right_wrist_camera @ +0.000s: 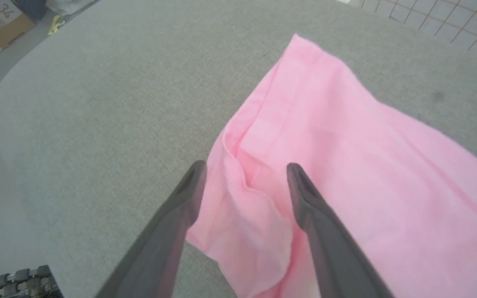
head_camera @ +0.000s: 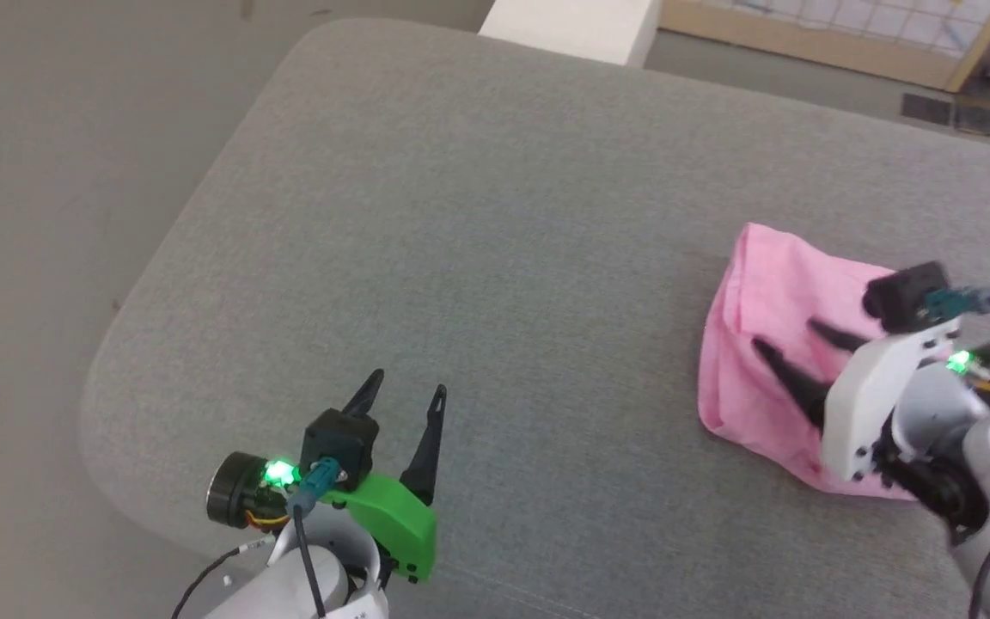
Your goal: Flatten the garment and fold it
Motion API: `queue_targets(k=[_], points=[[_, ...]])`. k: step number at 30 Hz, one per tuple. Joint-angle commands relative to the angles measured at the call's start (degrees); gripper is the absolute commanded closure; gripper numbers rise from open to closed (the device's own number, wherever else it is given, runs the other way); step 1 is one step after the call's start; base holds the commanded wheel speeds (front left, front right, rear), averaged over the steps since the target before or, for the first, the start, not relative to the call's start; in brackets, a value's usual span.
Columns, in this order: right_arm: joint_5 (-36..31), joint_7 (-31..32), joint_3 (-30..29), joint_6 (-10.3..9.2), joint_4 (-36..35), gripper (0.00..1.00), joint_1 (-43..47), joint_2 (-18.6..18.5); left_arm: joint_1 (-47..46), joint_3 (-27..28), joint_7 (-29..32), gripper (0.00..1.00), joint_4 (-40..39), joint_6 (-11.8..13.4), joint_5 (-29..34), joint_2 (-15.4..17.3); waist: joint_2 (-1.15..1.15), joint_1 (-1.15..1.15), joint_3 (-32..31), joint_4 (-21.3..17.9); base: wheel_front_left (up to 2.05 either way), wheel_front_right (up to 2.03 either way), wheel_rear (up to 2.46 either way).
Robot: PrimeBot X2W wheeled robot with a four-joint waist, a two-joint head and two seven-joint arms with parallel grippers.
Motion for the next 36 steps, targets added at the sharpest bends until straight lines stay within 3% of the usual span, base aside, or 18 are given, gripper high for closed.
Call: queue_targets(k=[1, 8, 14, 19, 23, 31, 36], points=[[-0.3, -1.8, 0.0, 0.21, -0.3, 0.00, -1.4, -0.9, -0.7, 0.3, -0.3, 0.00, 0.0, -0.1, -0.8, 0.2, 0.00, 0.00, -1.8, -2.0, 0.00, 0.00, 0.00], [-5.6, -13.6, -4.0, 0.21, -0.2, 0.00, -2.9, -5.1, -0.6, 1.8, -0.5, 0.00, -1.0, 0.3, -1.8, 1.4, 0.00, 0.00, -3.4, -5.5, 0.00, 0.00, 0.00], [-11.0, -21.6, -14.6, 0.21, -0.3, 0.00, 0.7, -5.1, -0.6, 3.6, -0.9, 0.00, -2.5, 0.9, -2.6, 2.4, 0.00, 0.00, -3.7, -8.5, 0.00, 0.00, 0.00], [-14.9, -26.6, -23.1, 0.21, -4.7, 0.00, 6.8, -1.0, -0.3, 5.1, -1.5, 0.00, -4.3, 1.0, -2.8, 3.5, 0.00, 0.00, -3.6, -11.2, 0.00, 0.00, 0.00], [-16.8, -28.2, -26.7, 0.21, -9.4, 0.00, 12.5, 3.9, 0.4, 6.4, -2.2, 0.00, -5.7, 1.3, -1.9, 4.4, 0.00, 0.00, -3.4, -13.3, 0.00, 0.00, 0.00], [-18.7, -30.5, -27.2, 0.21, -16.1, 0.00, 21.5, 11.8, 2.7, 8.8, -2.8, 0.00, -7.2, 1.3, 2.1, 5.4, 0.00, 0.00, -3.3, -15.8, 0.00, 0.00, 0.00], [-19.5, -30.7, -27.0, 0.21, -17.4, 0.00, 23.5, 14.5, 5.9, 12.3, -2.8, 0.00, -8.7, 1.4, 4.3, 4.2, 0.00, 0.00, -3.3, -16.3, 0.00, 0.00, 0.00]])
